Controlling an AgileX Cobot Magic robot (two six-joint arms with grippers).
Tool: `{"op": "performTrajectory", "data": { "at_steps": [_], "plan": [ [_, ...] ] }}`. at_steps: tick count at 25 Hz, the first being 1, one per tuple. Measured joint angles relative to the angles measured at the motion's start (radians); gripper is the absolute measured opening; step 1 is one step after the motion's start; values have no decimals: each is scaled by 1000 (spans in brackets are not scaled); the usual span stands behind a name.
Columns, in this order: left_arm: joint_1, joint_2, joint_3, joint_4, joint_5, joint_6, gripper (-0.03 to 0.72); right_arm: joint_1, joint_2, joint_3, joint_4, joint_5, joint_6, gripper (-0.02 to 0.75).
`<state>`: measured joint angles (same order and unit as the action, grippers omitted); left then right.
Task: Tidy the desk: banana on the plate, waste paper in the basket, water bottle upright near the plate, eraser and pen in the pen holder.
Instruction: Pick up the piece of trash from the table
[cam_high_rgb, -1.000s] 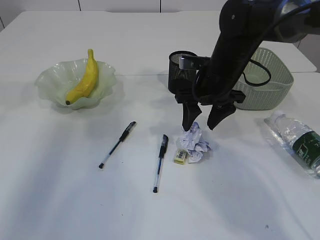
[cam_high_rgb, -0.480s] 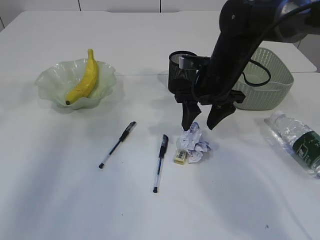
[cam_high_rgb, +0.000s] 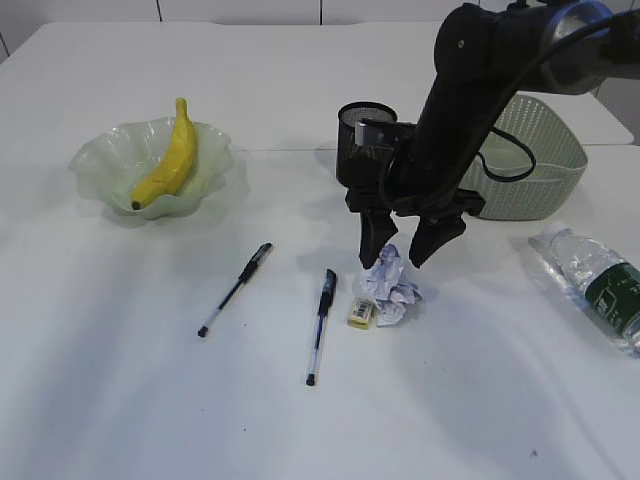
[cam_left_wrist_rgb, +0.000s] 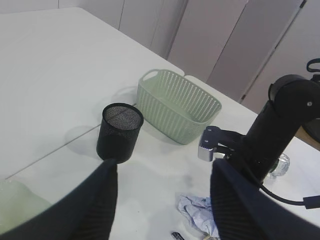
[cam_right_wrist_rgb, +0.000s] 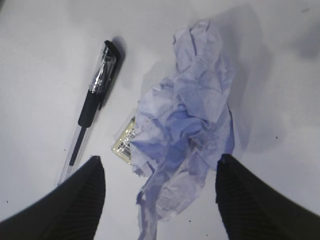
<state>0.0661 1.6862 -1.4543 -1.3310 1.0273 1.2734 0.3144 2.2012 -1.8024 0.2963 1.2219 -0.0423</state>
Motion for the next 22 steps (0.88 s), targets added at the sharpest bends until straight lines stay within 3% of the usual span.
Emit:
{"op": "performTrajectory", "data": {
  "at_steps": [7, 22],
  "plan": [
    [0, 0, 0, -2, 13, 0, 405, 0, 0, 0, -2, 0, 0, 485],
    [0, -6, 0, -122, 103, 0, 332, 0, 0, 0, -34, 0, 0, 11]
  ]
}}
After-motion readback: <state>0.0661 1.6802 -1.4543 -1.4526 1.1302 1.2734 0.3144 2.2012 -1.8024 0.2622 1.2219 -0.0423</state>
